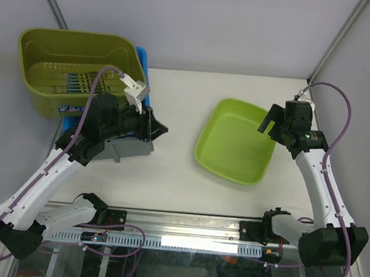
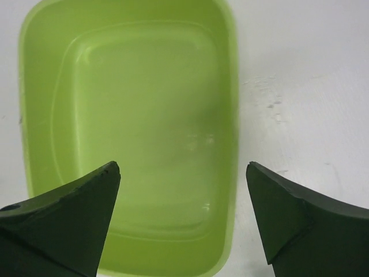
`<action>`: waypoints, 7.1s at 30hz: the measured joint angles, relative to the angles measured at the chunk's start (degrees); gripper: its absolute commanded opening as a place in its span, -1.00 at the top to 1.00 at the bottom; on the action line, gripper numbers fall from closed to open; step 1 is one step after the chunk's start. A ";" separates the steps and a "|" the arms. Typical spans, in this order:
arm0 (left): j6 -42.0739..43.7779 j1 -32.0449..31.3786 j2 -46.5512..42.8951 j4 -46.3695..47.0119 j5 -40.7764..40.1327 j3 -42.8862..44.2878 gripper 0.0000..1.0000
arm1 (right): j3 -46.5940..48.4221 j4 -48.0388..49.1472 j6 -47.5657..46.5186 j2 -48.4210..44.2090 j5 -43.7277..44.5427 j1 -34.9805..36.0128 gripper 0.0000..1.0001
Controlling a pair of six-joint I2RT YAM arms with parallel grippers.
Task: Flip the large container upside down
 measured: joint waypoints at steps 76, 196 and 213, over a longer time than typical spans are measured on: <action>-11.21 -19.28 -5.22 -2.67 -13.66 -16.61 -0.67 | -28.98 129.11 84.37 31.30 -69.94 -17.53 0.85; -5.22 -3.98 20.68 -17.22 -37.18 34.27 -0.98 | -22.69 31.82 17.81 -14.86 -3.04 -6.75 -0.99; -0.70 4.17 55.95 -26.71 -58.34 52.65 -0.68 | -24.74 20.50 15.98 -25.81 -4.33 -6.75 -0.98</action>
